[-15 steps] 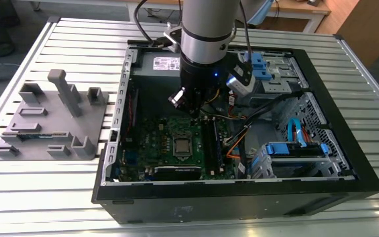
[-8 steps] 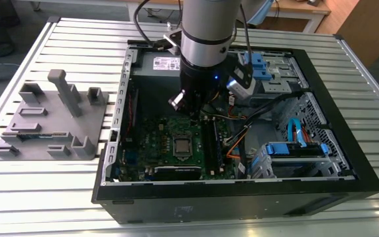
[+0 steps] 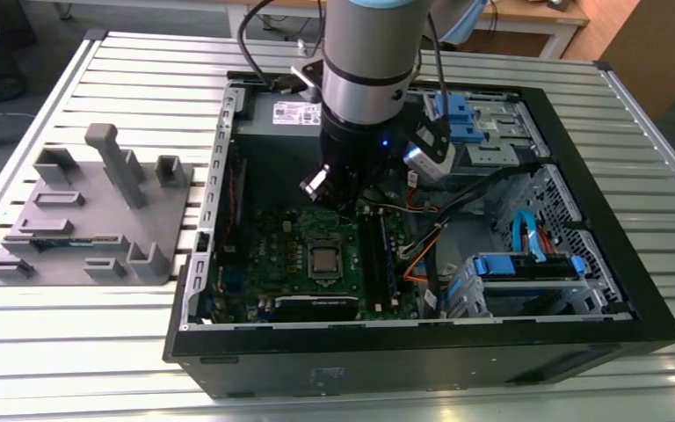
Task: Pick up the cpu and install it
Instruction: 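Install the first cpu locking lever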
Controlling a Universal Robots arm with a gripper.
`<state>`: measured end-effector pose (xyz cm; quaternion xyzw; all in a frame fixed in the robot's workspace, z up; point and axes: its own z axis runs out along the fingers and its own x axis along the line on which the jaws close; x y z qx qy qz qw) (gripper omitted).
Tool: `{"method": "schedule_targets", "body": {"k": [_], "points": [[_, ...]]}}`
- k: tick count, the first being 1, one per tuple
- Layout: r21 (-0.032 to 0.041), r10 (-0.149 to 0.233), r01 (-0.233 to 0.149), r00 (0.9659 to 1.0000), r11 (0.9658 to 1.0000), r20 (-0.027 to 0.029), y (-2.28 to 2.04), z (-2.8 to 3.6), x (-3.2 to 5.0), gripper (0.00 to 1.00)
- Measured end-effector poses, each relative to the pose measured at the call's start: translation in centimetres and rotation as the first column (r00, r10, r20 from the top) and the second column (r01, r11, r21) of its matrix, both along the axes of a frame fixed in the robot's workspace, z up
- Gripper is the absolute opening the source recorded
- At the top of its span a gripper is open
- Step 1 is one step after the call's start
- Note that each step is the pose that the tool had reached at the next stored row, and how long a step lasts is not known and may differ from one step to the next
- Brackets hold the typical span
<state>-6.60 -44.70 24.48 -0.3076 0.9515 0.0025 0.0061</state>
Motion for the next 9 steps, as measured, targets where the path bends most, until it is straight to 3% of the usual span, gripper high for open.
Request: {"method": "schedule_targets", "body": {"k": [9], "points": [[-0.0004,0.0,0.0,1.0,1.0,0.0005,-0.21,-0.4,0.0,0.11]]}}
